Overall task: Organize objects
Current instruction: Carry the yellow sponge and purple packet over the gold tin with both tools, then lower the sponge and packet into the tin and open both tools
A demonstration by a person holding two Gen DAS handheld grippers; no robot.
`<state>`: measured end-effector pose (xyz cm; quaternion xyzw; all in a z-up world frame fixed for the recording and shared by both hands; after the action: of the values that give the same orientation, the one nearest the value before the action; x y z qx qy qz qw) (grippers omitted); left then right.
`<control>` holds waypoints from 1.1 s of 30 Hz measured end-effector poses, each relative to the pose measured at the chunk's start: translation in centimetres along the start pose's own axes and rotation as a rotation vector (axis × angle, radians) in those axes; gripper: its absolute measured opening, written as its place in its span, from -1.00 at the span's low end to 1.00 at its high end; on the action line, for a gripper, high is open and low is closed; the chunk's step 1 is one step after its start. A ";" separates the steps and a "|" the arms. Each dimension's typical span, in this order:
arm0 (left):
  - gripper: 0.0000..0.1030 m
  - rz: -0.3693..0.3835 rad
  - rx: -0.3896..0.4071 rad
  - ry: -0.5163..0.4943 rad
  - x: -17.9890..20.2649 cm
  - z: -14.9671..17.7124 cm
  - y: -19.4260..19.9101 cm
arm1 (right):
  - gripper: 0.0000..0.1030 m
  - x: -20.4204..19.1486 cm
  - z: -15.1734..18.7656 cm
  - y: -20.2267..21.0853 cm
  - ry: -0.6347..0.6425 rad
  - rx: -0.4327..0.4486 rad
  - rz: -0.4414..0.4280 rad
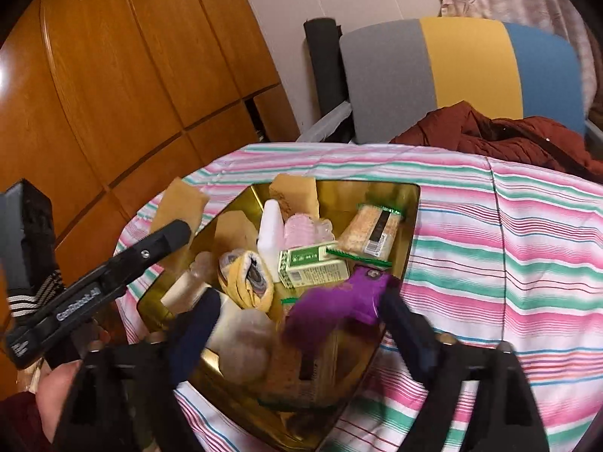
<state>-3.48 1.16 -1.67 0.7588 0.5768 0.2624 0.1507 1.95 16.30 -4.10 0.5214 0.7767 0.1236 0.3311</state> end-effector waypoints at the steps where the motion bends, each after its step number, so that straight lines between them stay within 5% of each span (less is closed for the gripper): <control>1: 0.15 -0.001 -0.008 0.011 -0.3 0.1 -0.2 | 0.74 -0.2 0.1 0.0 0.002 0.002 -0.012; 9: 0.15 -0.036 -0.096 0.024 -1.2 -1.1 -3.0 | 0.74 0.1 1.0 0.0 -0.035 -0.020 -0.031; 15: 0.15 -0.291 -0.156 -0.157 -1.5 -2.9 -5.8 | 0.74 0.3 1.6 0.5 -0.057 -0.026 -0.048; 18: 0.15 -0.332 -0.215 -0.236 -1.1 -2.7 -7.3 | 0.74 0.6 1.7 0.7 -0.071 -0.024 -0.053; 25: 0.16 -0.291 -0.337 -0.370 2.3 -1.4 -11.0 | 0.74 1.1 2.1 0.5 -0.109 -0.034 -0.061; 33: 0.25 -0.215 -0.373 -0.281 1.6 -2.3 -11.2 | 0.74 1.4 2.4 1.1 -0.123 -0.026 -0.064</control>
<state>-13.43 5.77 -5.42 0.6812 0.5691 0.2385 0.3939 3.94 17.69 -5.84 0.4984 0.7696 0.0906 0.3887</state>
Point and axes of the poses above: each gripper's, at about its wrist camera, not at the fingertips, and y roughly against the way its jaws point, x to its right, z to its underside, the point moved 2 cm from there along -y, roughly the way its jaws point, and after that the axes turned 8 degrees about -z, right-handed, at the moved point
